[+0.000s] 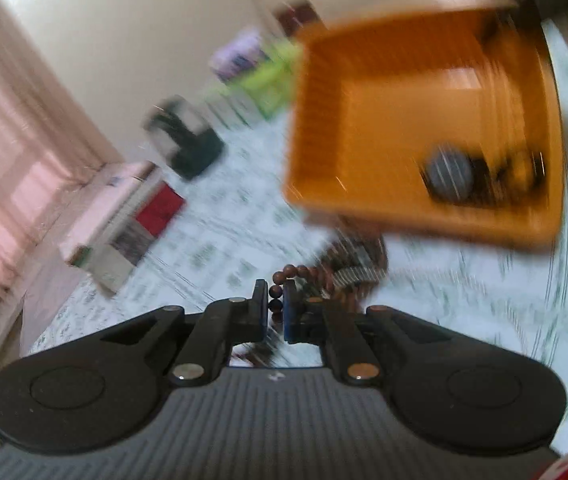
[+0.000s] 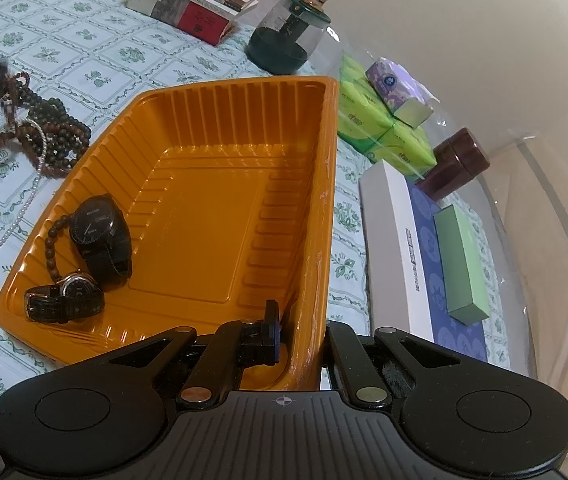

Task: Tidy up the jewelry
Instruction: 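Grasp the brown beaded strand with the left gripper and lift it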

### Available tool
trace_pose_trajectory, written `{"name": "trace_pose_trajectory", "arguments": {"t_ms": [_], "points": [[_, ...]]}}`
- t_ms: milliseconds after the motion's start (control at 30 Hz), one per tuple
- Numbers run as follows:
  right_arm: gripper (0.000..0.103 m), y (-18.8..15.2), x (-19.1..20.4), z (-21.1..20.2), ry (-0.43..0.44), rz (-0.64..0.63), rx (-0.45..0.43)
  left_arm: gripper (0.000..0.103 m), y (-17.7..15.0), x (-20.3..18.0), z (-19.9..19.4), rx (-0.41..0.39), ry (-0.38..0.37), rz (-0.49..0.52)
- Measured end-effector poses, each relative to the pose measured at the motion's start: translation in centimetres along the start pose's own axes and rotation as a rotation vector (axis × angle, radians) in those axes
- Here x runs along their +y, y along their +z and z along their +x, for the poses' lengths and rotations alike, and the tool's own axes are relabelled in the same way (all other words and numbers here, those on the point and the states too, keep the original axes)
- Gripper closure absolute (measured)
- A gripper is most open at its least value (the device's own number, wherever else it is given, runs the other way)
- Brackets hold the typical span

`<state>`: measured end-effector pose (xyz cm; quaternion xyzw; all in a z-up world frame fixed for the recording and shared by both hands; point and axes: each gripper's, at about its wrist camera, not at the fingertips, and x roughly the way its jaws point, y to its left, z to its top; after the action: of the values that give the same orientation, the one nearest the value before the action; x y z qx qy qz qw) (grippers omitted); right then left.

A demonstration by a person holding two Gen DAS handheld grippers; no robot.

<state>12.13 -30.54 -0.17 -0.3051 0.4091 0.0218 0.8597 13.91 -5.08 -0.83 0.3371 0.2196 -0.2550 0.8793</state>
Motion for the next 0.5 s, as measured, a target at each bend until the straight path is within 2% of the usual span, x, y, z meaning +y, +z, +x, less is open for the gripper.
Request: {"name": "trace_pose_trajectory", "arguments": {"t_ms": [167, 500], "points": [[0.098, -0.1, 0.2, -0.2, -0.004, 0.002, -0.003, 0.097, 3.1, 4.3, -3.5, -0.102, 0.041, -0.103], [0.099, -0.1, 0.2, -0.4, -0.006, -0.003, -0.007, 0.097, 7.9, 8.7, -8.0, -0.235, 0.092, -0.180]]}}
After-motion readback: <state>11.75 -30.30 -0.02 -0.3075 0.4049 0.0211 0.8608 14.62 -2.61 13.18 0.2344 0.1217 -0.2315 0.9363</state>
